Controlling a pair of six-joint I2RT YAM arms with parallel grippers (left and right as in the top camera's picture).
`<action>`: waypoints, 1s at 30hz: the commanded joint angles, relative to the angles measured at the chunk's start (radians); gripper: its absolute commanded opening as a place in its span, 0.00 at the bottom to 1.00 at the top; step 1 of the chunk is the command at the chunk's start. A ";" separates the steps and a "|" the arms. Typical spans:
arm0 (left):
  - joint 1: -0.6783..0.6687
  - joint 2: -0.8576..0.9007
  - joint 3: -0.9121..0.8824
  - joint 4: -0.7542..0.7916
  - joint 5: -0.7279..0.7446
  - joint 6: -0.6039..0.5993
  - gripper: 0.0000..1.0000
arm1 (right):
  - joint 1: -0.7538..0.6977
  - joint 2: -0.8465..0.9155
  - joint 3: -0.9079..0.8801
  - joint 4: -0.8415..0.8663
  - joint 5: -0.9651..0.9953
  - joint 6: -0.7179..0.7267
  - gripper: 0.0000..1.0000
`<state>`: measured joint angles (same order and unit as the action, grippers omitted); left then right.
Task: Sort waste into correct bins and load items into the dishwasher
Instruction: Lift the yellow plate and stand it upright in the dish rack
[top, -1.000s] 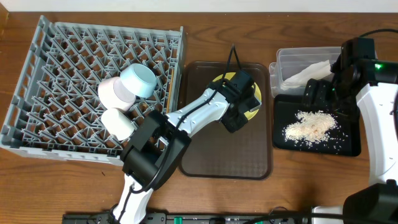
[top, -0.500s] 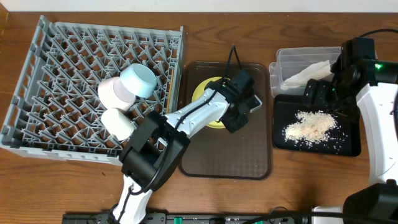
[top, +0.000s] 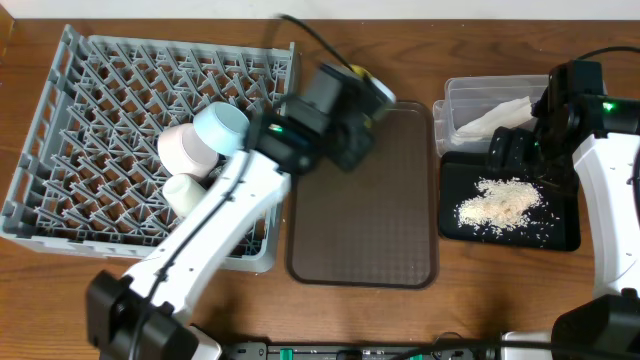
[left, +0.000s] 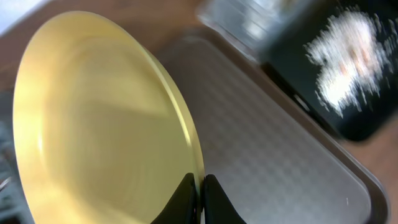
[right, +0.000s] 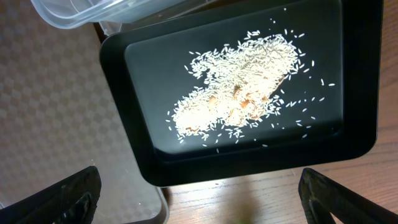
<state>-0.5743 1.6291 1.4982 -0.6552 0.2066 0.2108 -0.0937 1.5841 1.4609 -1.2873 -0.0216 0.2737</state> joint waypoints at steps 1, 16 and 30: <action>0.133 -0.056 0.001 0.017 0.063 -0.163 0.08 | -0.017 -0.010 0.018 -0.005 0.010 -0.013 0.99; 0.455 -0.046 0.000 0.094 0.628 -0.277 0.08 | -0.017 -0.010 0.018 -0.014 0.010 -0.013 0.99; 0.470 0.091 -0.001 0.097 0.611 -0.276 0.08 | -0.017 -0.010 0.018 -0.019 0.010 -0.013 0.99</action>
<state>-0.1211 1.6928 1.4982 -0.5682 0.8093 -0.0563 -0.0937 1.5841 1.4609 -1.3025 -0.0216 0.2737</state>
